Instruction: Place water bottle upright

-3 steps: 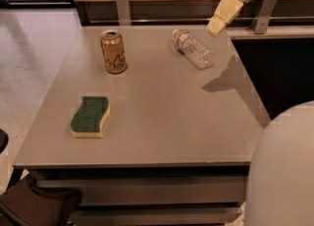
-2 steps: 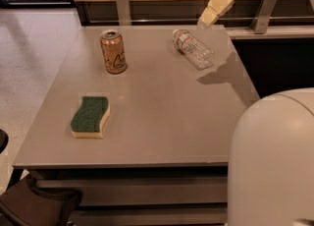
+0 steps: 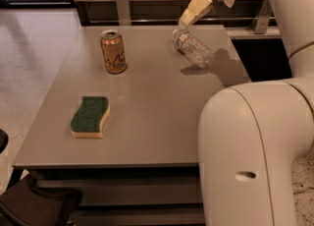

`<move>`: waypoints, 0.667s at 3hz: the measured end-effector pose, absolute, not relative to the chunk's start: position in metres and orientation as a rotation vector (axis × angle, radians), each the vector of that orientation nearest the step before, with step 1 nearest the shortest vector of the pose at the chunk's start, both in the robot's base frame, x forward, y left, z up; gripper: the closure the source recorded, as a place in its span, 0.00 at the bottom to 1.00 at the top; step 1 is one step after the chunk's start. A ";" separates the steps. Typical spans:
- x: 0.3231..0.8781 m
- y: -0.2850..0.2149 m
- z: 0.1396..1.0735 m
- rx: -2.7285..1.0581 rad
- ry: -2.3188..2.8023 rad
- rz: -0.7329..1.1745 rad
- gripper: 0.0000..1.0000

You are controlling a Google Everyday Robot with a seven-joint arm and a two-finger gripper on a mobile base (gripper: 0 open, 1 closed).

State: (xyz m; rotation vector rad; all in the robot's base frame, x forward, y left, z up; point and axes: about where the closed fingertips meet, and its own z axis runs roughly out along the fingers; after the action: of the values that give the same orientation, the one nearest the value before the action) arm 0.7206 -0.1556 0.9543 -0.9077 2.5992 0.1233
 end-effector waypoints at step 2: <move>0.723 -0.125 0.940 -0.864 2.698 0.095 0.00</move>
Offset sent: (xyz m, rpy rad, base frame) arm -0.0614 0.0444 -0.0326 -0.1569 0.3267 -0.0857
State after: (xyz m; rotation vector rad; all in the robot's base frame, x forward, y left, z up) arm 0.7225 -0.1246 0.9404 -0.8637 2.6983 0.0951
